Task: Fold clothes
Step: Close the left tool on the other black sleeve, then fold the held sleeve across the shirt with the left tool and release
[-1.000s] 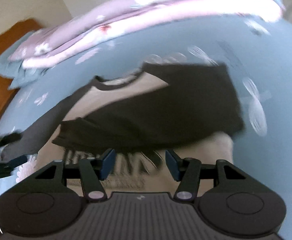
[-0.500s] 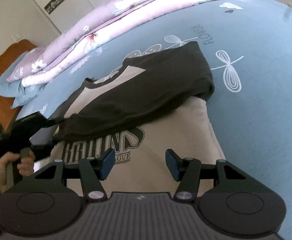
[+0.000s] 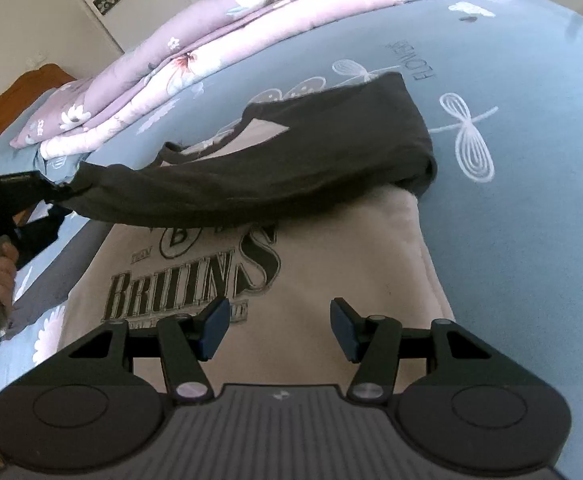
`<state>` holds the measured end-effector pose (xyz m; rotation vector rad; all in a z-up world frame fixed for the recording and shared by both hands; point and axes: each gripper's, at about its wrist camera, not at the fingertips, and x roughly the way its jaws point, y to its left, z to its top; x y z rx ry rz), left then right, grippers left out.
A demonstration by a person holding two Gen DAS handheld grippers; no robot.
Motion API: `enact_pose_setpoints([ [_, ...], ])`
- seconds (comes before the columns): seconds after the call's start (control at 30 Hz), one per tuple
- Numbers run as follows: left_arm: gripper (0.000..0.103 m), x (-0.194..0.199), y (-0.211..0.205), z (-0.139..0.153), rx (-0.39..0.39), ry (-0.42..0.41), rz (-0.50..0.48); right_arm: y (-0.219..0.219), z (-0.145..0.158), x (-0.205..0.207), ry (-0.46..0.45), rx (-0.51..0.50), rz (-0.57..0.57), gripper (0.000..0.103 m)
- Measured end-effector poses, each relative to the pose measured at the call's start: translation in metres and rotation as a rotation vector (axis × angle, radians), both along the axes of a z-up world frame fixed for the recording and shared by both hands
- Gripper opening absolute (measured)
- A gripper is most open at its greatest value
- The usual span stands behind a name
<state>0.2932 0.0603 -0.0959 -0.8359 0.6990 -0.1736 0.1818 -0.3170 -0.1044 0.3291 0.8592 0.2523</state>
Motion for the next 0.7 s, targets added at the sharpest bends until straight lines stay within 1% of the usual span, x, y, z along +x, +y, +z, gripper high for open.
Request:
enact_pose_setpoints([
  [0.1, 0.009, 0.001, -0.001, 0.009, -0.004, -0.027, -0.007, 0.002, 0.004, 0.017, -0.048, -0.052, 0.023, 0.061],
  [0.17, 0.009, 0.005, -0.003, 0.017, 0.0, -0.053, -0.024, 0.002, 0.004, 0.03, -0.06, -0.072, 0.049, 0.061],
  [0.27, 0.009, 0.011, -0.005, 0.032, 0.007, -0.088, -0.03, -0.003, -0.006, 0.046, -0.048, -0.095, 0.052, 0.061],
  [0.37, 0.009, 0.015, 0.0, 0.044, 0.017, -0.135, -0.01, -0.014, -0.018, 0.05, -0.018, -0.095, 0.002, 0.061],
  [0.43, 0.009, 0.019, 0.007, 0.045, 0.016, -0.131, 0.002, -0.019, -0.017, 0.046, -0.035, -0.067, -0.001, 0.061],
  [0.53, 0.009, 0.022, 0.012, 0.045, 0.024, -0.119, 0.007, -0.019, -0.012, 0.045, -0.087, -0.027, 0.01, 0.061],
  [0.63, 0.009, 0.02, 0.012, 0.043, 0.041, -0.12, 0.0, -0.015, -0.016, 0.057, -0.072, -0.031, 0.003, 0.061],
  [0.7, 0.009, 0.019, 0.016, 0.036, 0.047, -0.104, 0.011, -0.016, -0.016, 0.059, -0.073, -0.041, -0.017, 0.061],
])
